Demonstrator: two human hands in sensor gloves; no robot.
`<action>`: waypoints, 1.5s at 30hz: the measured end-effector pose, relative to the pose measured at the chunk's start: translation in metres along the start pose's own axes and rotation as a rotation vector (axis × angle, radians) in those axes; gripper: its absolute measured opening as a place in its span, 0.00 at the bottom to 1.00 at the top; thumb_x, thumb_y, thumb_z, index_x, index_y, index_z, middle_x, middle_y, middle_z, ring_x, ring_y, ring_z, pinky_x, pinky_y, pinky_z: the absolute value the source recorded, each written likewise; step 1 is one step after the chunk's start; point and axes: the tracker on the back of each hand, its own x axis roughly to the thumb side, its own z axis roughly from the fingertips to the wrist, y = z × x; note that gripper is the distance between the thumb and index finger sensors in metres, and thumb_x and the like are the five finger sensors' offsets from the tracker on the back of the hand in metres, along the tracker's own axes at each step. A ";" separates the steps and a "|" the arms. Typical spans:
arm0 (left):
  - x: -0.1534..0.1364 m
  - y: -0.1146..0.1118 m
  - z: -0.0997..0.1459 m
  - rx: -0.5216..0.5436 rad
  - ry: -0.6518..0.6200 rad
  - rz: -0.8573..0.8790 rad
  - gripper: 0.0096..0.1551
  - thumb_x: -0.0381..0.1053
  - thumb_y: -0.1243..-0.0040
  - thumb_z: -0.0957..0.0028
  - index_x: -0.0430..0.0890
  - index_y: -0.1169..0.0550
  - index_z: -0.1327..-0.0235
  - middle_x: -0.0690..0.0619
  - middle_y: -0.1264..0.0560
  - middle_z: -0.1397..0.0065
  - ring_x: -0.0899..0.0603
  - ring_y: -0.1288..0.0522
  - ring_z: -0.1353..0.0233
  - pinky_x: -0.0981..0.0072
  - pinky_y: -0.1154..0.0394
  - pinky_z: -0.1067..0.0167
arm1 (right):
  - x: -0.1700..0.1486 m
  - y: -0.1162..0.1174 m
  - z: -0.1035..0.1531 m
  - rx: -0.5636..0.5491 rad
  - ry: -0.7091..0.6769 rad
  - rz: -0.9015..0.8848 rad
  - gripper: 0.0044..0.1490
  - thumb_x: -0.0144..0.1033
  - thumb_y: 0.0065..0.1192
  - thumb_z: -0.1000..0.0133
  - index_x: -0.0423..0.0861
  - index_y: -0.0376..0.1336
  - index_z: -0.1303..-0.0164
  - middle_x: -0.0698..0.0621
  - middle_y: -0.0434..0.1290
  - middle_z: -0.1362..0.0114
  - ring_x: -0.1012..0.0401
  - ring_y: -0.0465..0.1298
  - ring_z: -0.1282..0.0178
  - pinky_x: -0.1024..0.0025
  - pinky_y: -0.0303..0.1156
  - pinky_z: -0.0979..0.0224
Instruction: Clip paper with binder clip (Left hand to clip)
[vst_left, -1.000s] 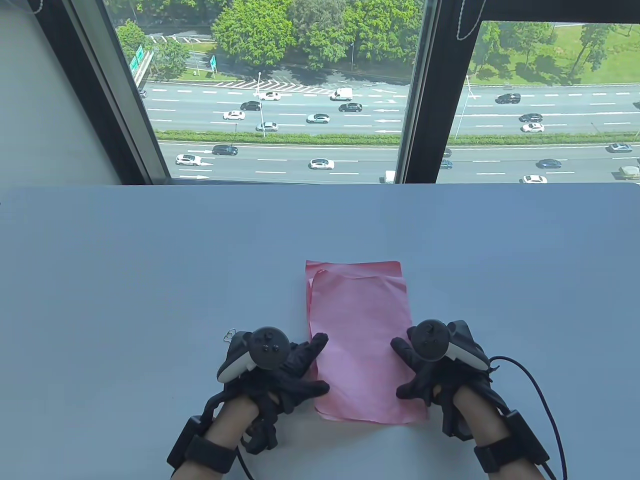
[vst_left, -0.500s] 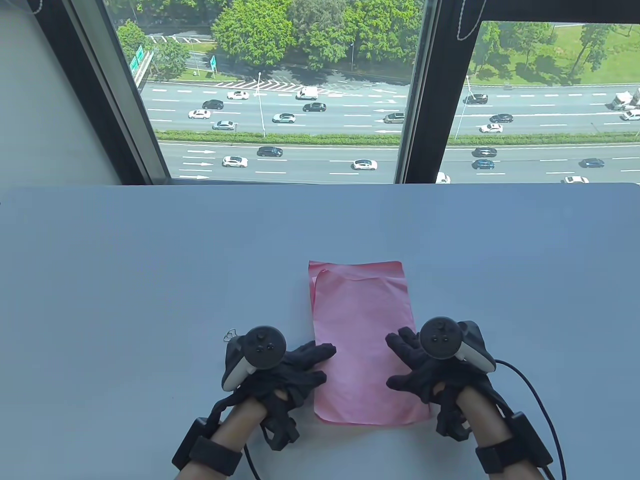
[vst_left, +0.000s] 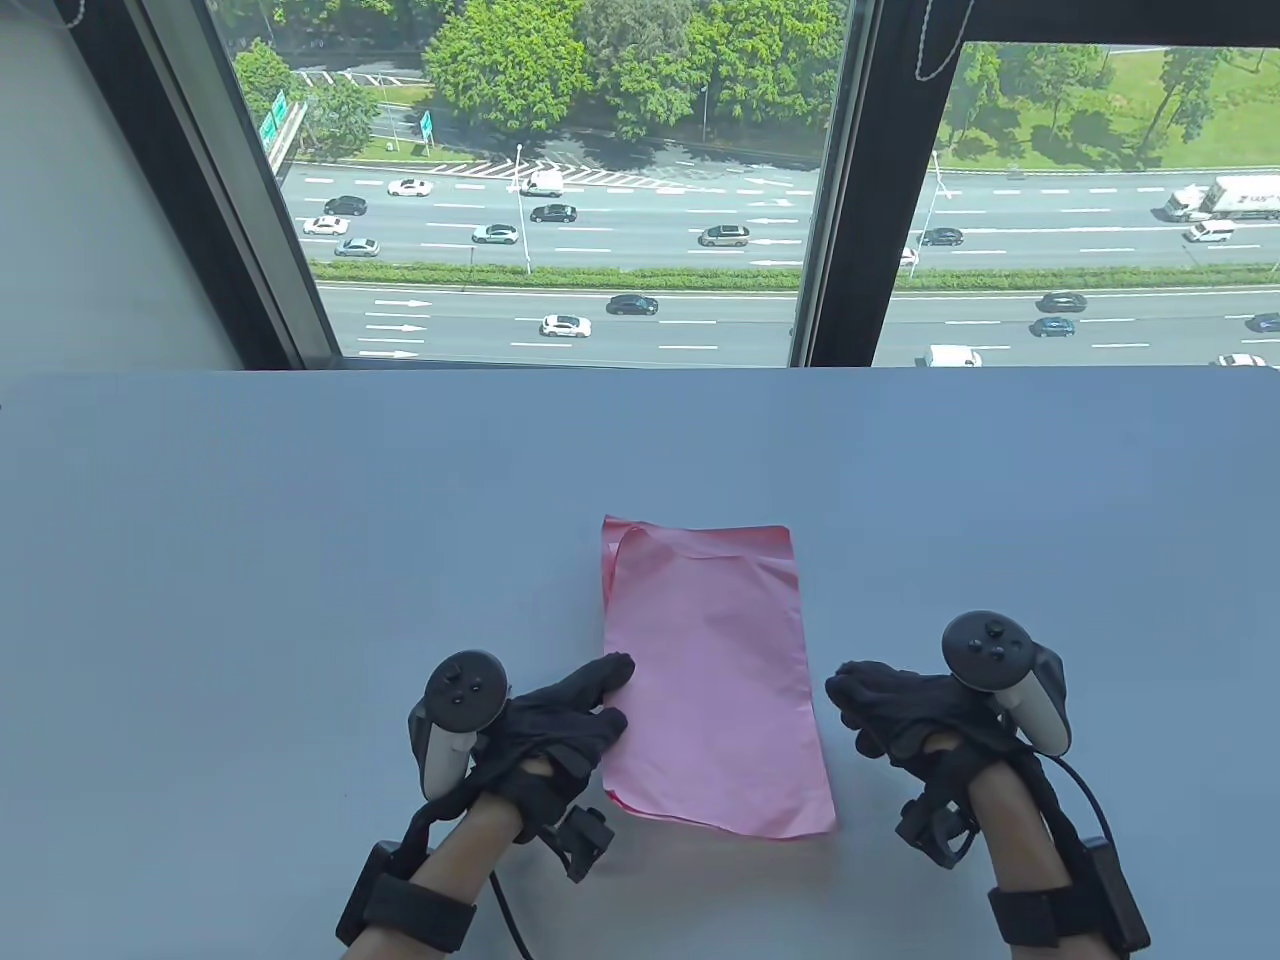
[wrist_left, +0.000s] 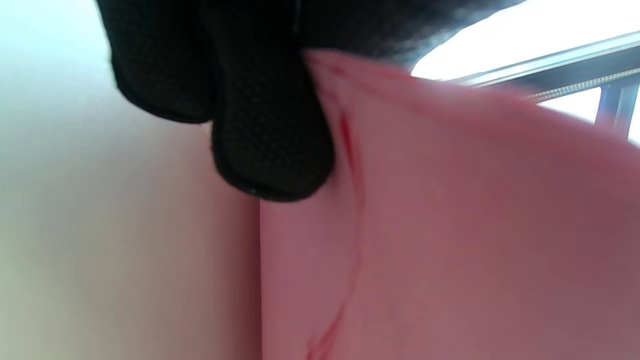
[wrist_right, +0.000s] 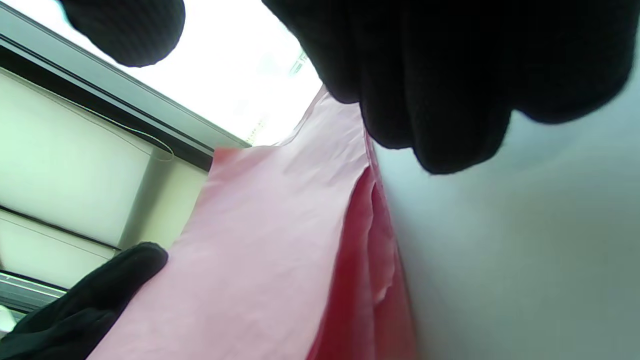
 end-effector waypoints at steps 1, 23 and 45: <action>-0.002 0.001 0.000 0.003 0.019 0.043 0.37 0.43 0.33 0.56 0.39 0.28 0.30 0.37 0.27 0.27 0.51 0.10 0.56 0.51 0.17 0.46 | -0.004 -0.001 -0.001 0.018 0.029 -0.017 0.56 0.67 0.50 0.51 0.29 0.66 0.34 0.32 0.79 0.43 0.41 0.84 0.57 0.49 0.79 0.58; -0.018 0.008 0.001 -0.050 0.133 0.373 0.38 0.43 0.34 0.55 0.39 0.30 0.28 0.37 0.27 0.28 0.53 0.10 0.58 0.53 0.17 0.46 | -0.025 0.034 -0.019 0.347 0.060 -0.383 0.61 0.73 0.39 0.51 0.34 0.62 0.27 0.35 0.77 0.35 0.40 0.84 0.52 0.50 0.79 0.56; -0.016 -0.019 -0.006 -0.350 0.156 -0.050 0.38 0.44 0.34 0.53 0.44 0.30 0.26 0.38 0.28 0.26 0.48 0.12 0.54 0.48 0.21 0.44 | -0.018 0.021 -0.022 0.115 -0.021 -0.402 0.36 0.44 0.63 0.44 0.39 0.63 0.29 0.43 0.81 0.40 0.44 0.84 0.49 0.51 0.80 0.53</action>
